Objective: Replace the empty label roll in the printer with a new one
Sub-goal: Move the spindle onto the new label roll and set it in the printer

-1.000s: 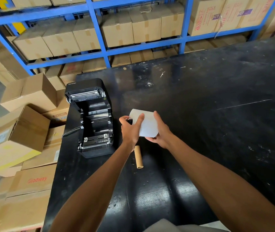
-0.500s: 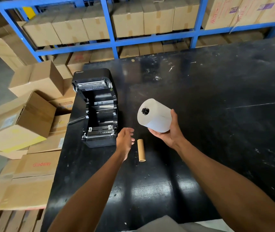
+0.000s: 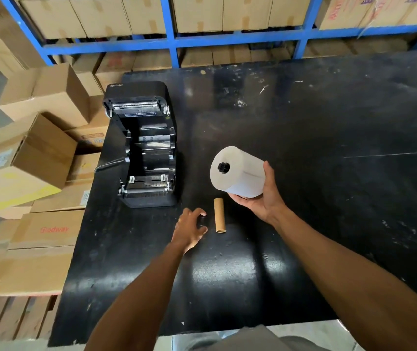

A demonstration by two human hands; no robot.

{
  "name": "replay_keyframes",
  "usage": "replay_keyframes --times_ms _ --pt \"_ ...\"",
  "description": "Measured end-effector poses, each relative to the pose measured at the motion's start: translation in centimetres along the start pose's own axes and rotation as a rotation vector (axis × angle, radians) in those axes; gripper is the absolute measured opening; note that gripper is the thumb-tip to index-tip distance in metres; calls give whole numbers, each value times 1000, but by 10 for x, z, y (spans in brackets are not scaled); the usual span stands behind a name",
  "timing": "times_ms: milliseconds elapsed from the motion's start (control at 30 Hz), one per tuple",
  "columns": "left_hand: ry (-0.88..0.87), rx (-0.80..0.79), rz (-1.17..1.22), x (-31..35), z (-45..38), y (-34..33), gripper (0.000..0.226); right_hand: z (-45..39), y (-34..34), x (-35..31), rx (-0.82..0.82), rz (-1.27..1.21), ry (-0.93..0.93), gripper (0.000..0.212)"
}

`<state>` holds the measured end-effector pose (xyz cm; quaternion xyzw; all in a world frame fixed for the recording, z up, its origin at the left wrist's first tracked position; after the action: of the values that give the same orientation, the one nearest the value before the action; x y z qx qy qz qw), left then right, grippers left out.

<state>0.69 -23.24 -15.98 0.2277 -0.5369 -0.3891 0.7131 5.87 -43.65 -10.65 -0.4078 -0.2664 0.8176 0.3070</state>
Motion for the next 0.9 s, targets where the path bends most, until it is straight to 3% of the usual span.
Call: replay_keyframes --times_ms 367,733,900 --pt "82 116 -113 6 -5 6 41 0 7 10 19 34 -21 57" --pt "-21 52 -606 21 -7 2 34 0 11 14 61 -51 -44 69" --pt "112 81 -402 13 -12 17 29 2 15 18 159 -38 -55 72"
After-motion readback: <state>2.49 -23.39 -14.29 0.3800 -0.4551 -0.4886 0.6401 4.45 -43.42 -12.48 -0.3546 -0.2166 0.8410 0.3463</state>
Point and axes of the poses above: each hand's wrist, its own z-axis away from the middle knuckle, its own y-axis out of the back of the hand, x = y × z, the point moved 7 cm from there along -z, towards the middle knuckle, and after that the axes turned 1 degree about -y, right-handed, at the moved point
